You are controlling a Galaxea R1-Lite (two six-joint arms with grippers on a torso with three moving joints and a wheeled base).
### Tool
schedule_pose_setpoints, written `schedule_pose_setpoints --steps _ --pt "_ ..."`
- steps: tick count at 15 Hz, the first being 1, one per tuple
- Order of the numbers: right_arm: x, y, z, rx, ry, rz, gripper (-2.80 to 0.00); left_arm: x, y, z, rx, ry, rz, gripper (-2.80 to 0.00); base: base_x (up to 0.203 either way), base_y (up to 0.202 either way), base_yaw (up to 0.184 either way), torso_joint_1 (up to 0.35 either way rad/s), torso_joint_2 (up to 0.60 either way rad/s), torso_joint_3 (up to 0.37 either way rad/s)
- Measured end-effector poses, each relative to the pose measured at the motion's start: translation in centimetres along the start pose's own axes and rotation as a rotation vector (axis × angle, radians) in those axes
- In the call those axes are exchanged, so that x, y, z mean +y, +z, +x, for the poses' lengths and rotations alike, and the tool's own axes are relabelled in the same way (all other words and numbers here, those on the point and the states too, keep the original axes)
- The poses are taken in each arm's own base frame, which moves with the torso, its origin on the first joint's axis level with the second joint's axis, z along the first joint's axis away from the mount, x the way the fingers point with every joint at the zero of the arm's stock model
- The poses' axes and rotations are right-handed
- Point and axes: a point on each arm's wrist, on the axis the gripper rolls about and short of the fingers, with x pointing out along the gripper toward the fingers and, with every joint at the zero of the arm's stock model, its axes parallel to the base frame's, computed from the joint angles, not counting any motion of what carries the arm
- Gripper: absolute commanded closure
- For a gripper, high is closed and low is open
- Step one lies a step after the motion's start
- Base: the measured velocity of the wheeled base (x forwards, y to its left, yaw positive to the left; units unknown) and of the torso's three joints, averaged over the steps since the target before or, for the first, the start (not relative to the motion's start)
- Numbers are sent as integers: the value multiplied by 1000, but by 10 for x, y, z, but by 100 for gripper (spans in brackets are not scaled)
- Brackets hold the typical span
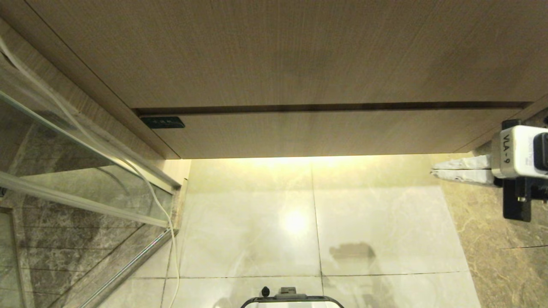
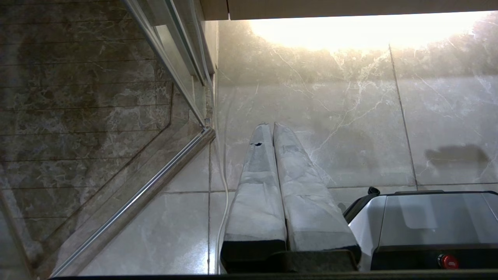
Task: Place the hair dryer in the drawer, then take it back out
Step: Pull open the drawer
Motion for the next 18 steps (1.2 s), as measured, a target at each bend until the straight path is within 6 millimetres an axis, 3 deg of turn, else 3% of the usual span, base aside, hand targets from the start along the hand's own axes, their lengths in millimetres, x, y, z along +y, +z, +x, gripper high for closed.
schedule_pose_setpoints --steps 4,11,14,18 --pt "-10 -8 40 -155 122 -108 0 0 0 0 0 0 0 0 0 0 0 0 0 0" --pt "-45 -21 106 -99 137 -109 0 0 0 0 0 -1 0 0 0 0 0 0 0 0" --pt "-48 -29 119 -12 132 -71 0 0 0 0 0 0 0 0 0 0 0 0 0 0" --pt "-47 -33 123 21 136 -34 0 0 0 0 0 0 0 0 0 0 0 0 0 0"
